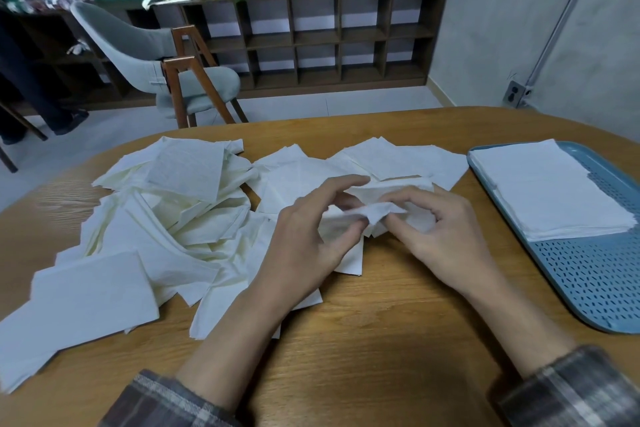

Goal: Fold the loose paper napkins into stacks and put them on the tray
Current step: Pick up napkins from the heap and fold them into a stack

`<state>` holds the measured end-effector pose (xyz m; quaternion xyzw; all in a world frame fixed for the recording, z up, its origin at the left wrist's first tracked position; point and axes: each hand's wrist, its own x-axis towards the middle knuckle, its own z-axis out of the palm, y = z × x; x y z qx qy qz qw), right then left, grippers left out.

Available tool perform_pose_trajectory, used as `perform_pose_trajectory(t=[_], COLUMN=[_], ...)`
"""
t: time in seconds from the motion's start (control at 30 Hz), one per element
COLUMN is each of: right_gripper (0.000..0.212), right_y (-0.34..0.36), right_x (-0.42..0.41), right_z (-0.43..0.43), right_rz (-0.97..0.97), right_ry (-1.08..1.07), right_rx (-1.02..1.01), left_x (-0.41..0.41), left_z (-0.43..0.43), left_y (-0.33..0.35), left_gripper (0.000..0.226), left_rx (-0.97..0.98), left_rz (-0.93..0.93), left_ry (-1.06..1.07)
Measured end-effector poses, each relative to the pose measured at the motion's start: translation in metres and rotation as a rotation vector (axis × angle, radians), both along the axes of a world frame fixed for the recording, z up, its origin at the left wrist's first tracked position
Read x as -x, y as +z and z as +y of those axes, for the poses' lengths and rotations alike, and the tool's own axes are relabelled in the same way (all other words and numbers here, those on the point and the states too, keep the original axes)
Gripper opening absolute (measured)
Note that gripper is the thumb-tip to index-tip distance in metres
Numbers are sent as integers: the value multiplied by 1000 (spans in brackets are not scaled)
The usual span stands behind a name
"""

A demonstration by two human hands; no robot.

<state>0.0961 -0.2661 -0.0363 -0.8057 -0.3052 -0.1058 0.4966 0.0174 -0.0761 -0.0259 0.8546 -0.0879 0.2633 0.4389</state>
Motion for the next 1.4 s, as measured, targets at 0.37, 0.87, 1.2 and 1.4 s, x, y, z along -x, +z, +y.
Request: perform_pose_trajectory(t=[0.37,0.87,1.2,1.4], right_gripper=[34,20,31,55], right_y=[7,9,10,14], right_x=[-6,-5,-4,-3], right_z=[-6,0,-4,-7], right_rz=[671,706,567,583], right_ry=[221,122,142,207], right_rx=[-363,-338,-302,-336], left_x=[0,-3,-7,-5], left_z=[22,13,16,15], left_y=[16,3,-6,-2], left_gripper=[39,41,29,18], left_rx=[582,560,308,337], left_rz=[285,397,279,308], left_ry=[-33,-48,133,-5])
